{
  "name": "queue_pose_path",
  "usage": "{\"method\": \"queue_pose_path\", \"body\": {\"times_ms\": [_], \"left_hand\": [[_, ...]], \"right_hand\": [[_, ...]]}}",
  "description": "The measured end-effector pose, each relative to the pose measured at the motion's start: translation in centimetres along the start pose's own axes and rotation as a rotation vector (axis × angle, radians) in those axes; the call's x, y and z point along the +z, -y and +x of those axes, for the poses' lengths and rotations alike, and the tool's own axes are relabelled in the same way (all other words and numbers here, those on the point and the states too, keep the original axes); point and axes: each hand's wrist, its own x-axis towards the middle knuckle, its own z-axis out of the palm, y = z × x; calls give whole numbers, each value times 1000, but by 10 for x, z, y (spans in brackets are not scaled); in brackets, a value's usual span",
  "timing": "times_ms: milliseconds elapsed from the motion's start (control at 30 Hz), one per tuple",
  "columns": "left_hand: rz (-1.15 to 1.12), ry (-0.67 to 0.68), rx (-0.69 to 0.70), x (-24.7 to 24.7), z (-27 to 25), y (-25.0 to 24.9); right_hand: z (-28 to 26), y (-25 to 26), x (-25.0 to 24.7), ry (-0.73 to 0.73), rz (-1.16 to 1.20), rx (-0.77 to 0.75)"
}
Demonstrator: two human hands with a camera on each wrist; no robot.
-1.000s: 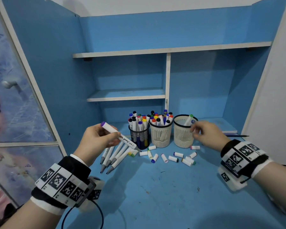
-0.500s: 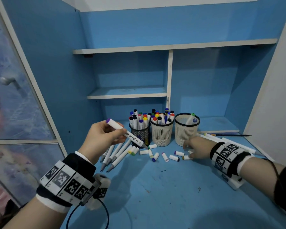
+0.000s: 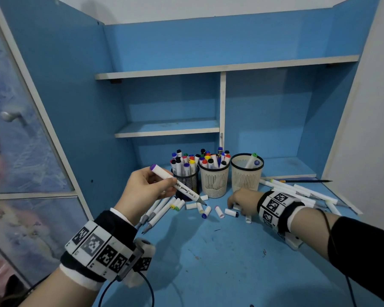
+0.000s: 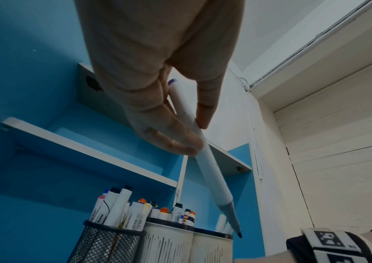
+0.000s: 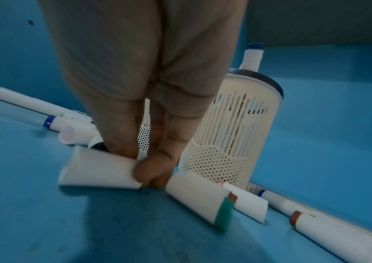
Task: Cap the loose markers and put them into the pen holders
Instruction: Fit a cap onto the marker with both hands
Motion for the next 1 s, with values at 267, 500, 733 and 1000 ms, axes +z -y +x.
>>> {"method": "queue_pose_path", "body": {"times_ms": [267,500,733,1000], "left_hand": [[-24,5,4,4,-4,-2],[-115,-19,36,9,-7,-2],[-149,-9,37,20,-8,4],[-256,62,-52,47,-15,15]], "right_hand": [[-6,-3,0,-83,83,15],[-27,1,-4,-403,458,26],[-77,33,-11,-755,1070,43],[-116,44,-4,-896,1900,90]]}}
